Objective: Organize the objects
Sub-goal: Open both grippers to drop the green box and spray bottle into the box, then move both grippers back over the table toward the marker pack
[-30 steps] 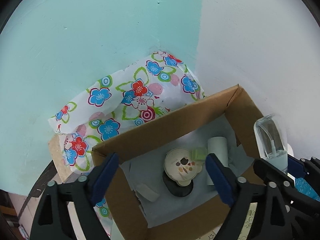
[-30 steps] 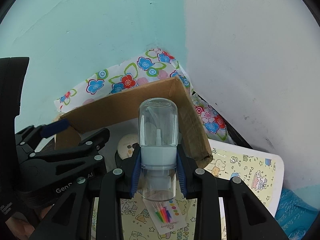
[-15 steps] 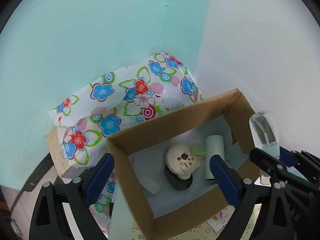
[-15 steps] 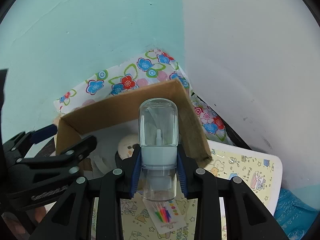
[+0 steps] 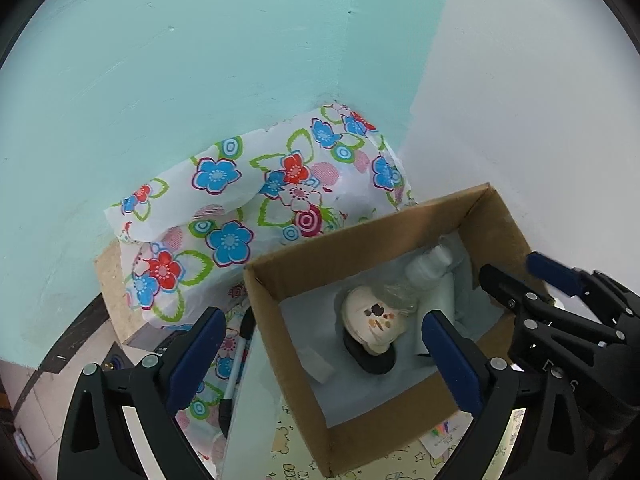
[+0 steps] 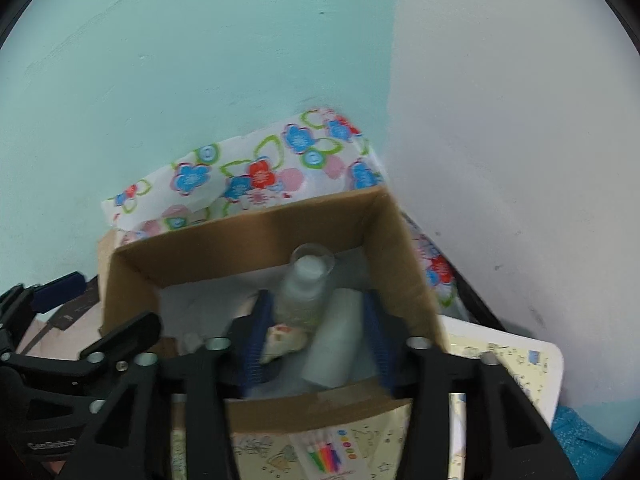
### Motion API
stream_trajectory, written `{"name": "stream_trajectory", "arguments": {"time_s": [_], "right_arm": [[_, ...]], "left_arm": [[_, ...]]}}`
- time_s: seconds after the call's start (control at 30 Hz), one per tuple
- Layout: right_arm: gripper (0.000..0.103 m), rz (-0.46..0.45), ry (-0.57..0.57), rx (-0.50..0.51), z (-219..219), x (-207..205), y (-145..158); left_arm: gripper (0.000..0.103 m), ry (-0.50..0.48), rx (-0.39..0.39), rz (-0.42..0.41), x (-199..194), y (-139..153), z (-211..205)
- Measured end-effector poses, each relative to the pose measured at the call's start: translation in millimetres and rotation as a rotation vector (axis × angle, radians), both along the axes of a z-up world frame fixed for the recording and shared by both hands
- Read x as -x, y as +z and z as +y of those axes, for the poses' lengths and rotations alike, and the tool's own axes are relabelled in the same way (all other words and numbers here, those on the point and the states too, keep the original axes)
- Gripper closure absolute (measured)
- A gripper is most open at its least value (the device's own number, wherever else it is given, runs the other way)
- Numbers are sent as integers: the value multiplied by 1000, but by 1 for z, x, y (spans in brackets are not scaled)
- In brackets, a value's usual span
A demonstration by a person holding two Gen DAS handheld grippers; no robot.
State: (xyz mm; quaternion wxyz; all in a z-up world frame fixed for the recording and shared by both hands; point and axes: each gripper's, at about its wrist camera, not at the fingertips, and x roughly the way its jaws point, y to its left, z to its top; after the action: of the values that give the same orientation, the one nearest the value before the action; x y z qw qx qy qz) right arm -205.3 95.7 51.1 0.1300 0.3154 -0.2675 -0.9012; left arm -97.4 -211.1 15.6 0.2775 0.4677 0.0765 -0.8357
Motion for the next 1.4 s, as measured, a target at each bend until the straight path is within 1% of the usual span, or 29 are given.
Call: {"name": "stream_trajectory", "arguments": {"time_s": [0.03,0.1,0.23,0.3,0.4,0.5,0.67,0.73,0.83,0.93,1.03,1.13,1.27,1.4], "right_arm": [[28,0,-15,-3,4,-1,-2],[21,5,-32,6,9,-4,-5],[20,-14,-40,38,16,-10,-12],[20,-21,-40,35,17,-12,-13],[20,-29,-55,8,18,-18,-14],[20,-25,-89,-9,23,-30,-16],[20,4,-148,-26,44,-66,-21],[20,4,-157,-36,51,-78,-26],[20,-20,-164,-49,59,-94,-40],[20,-50,-165,-50,65,-109,-58],[20,-88,-168,-56,70,-122,-80],[20,-140,-165,-40,76,-132,-109],[20,-190,-156,-26,74,-139,-141],[20,-211,-149,-38,69,-142,-164]], "left_arm": [[4,-5,-9,3,0,0,0],[4,-8,-11,5,1,0,3],[4,-26,3,-1,3,-1,11],[4,-19,7,4,3,-2,15],[4,-35,15,5,4,-2,24],[4,-60,31,7,5,-1,37],[4,-111,86,9,1,-2,68],[4,-139,80,16,0,-4,82],[4,-188,47,31,-1,-7,103],[3,-243,46,34,-2,-12,129],[2,-289,44,15,-6,-25,153],[1,-298,31,-14,-12,-46,169],[2,-259,-36,-41,-19,-79,176],[2,-199,-66,-64,-28,-110,176]]}}
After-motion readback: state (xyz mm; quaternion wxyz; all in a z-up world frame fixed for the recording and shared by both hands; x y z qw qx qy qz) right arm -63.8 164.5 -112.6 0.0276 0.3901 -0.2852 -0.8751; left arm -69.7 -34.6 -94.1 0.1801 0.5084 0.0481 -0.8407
